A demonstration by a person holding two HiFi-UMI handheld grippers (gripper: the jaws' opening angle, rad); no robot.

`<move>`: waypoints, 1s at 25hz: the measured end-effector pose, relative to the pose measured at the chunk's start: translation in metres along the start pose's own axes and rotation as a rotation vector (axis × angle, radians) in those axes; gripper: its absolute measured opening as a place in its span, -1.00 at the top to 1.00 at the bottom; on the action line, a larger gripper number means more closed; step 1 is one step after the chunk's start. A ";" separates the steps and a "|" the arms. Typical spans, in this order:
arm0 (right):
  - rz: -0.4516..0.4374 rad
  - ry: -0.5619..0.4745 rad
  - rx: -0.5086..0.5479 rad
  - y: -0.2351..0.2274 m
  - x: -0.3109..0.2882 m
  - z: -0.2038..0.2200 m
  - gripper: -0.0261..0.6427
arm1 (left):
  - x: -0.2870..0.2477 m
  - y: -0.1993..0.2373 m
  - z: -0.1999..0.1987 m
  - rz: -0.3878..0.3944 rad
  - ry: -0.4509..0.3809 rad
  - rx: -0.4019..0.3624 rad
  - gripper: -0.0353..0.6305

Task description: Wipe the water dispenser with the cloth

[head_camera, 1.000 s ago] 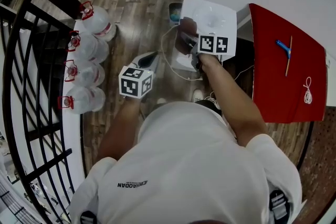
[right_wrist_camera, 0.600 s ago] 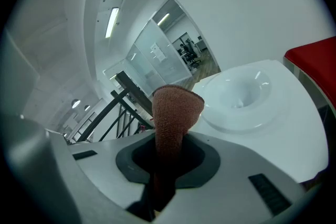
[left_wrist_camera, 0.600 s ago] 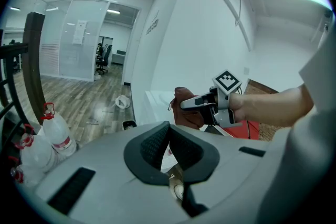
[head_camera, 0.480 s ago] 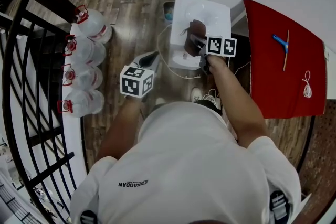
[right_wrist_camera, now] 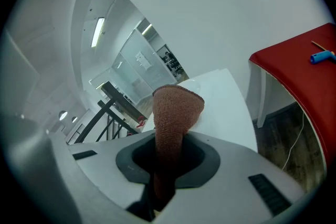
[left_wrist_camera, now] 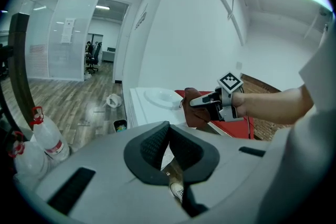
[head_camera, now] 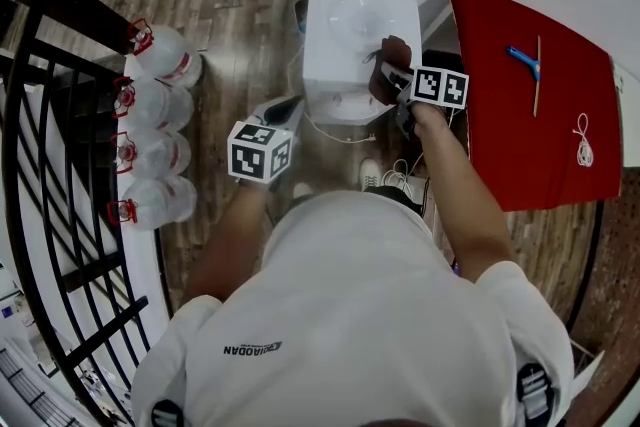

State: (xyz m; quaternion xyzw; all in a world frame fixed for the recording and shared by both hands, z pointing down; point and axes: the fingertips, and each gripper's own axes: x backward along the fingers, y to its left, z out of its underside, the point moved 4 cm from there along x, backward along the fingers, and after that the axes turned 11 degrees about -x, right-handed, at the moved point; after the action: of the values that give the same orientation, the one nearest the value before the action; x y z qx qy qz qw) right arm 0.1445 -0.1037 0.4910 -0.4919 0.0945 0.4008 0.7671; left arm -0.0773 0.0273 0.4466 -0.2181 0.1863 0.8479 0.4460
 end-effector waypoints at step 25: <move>0.106 -0.154 0.155 -0.041 0.072 0.003 0.76 | -0.014 -0.011 0.005 0.037 0.012 0.025 0.93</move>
State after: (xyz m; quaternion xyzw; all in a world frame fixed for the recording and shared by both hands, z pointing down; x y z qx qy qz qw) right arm 0.2203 -0.0718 0.4810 -0.3929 0.0919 0.4691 0.7856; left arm -0.0618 0.0261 0.4572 -0.2138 0.2034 0.8523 0.4319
